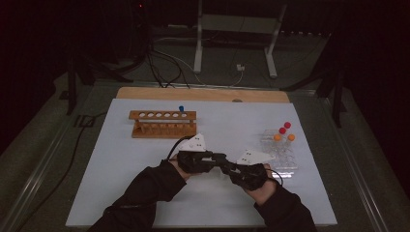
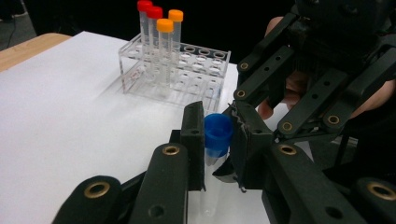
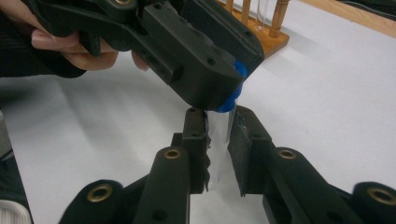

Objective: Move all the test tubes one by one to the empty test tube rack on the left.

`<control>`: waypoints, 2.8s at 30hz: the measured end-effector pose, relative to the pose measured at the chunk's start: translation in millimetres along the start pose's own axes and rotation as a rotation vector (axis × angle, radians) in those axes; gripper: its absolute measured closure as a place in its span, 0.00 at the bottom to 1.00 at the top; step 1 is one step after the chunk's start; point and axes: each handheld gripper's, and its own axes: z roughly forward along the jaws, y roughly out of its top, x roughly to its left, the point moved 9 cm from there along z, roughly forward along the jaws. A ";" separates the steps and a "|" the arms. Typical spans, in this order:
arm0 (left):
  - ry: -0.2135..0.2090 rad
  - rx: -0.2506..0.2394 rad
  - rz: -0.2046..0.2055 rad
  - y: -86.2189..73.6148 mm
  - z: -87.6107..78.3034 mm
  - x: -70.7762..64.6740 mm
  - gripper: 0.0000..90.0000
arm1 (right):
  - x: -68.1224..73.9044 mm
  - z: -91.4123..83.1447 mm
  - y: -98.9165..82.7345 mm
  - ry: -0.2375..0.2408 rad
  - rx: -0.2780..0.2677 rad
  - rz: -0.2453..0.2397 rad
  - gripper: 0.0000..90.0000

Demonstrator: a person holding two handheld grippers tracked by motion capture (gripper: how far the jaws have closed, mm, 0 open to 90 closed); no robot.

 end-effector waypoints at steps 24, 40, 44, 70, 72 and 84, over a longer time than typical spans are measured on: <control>0.293 -0.011 -0.015 25.6 -95.9 78.1 0.86 | 0.8 -14.5 9.2 0.014 -0.119 0.016 0.00; 0.469 -0.056 -0.044 41.4 -136.0 132.9 0.86 | -1.2 -19.8 10.8 0.007 -0.147 0.013 0.00; 0.501 -0.080 -0.044 45.1 -139.2 147.4 0.86 | -1.8 -20.3 10.1 0.013 -0.146 0.017 0.00; 0.598 -0.066 -0.130 2.9 -113.9 198.1 0.86 | -6.4 -21.7 5.6 0.012 -0.143 0.024 0.00; 0.598 -0.062 -0.138 -3.1 -111.6 198.6 0.86 | -6.8 -21.8 5.5 0.010 -0.145 0.023 0.00; 0.605 -0.028 -0.163 -27.1 -99.8 200.7 0.86 | -5.8 -22.3 5.4 0.018 -0.145 0.020 0.00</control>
